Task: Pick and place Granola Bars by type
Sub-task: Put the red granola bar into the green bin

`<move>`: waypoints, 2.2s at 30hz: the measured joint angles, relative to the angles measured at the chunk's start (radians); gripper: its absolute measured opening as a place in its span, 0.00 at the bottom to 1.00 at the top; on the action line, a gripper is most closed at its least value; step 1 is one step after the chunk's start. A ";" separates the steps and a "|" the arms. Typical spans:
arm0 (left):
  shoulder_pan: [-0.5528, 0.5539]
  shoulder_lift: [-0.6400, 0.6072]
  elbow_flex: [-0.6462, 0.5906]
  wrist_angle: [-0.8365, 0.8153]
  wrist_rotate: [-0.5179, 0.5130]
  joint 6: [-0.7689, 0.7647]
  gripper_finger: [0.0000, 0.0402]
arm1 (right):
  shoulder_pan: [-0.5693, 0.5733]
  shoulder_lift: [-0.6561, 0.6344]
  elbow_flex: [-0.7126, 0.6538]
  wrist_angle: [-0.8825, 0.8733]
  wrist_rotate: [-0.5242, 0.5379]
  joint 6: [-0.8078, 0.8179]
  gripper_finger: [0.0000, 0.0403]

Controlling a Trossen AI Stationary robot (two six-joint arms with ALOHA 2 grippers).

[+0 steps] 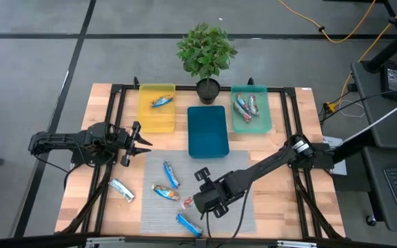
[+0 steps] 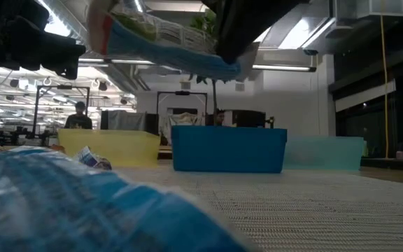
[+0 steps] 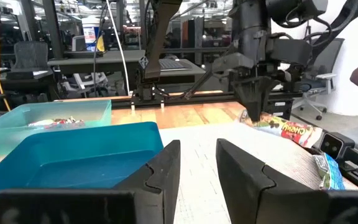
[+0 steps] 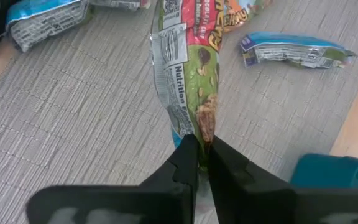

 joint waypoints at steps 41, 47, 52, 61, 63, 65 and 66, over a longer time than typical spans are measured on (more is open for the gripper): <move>0.000 0.000 0.000 0.000 0.000 0.000 0.23 | -0.391 -0.883 -0.233 -0.357 0.411 0.183 0.09; 0.000 0.000 0.000 0.000 0.000 0.000 0.24 | -0.558 -1.043 -0.421 -0.216 0.389 0.152 0.09; 0.000 0.000 0.000 0.000 0.000 0.000 0.23 | -0.749 -1.055 -0.473 -0.188 0.359 0.105 0.09; 0.000 0.000 0.000 0.000 0.000 0.000 0.24 | -0.964 -0.955 -0.472 -0.166 0.132 0.162 0.09; 0.000 0.000 0.000 0.000 0.000 0.000 0.24 | -0.984 -0.920 -0.487 -0.159 0.103 0.184 0.09; 0.000 0.000 0.000 0.000 0.000 0.000 0.24 | -0.997 -0.883 -0.515 -0.125 0.091 0.186 0.09; 0.000 0.000 0.000 0.000 0.000 0.000 0.24 | -1.001 -0.865 -0.535 -0.102 0.090 0.187 0.09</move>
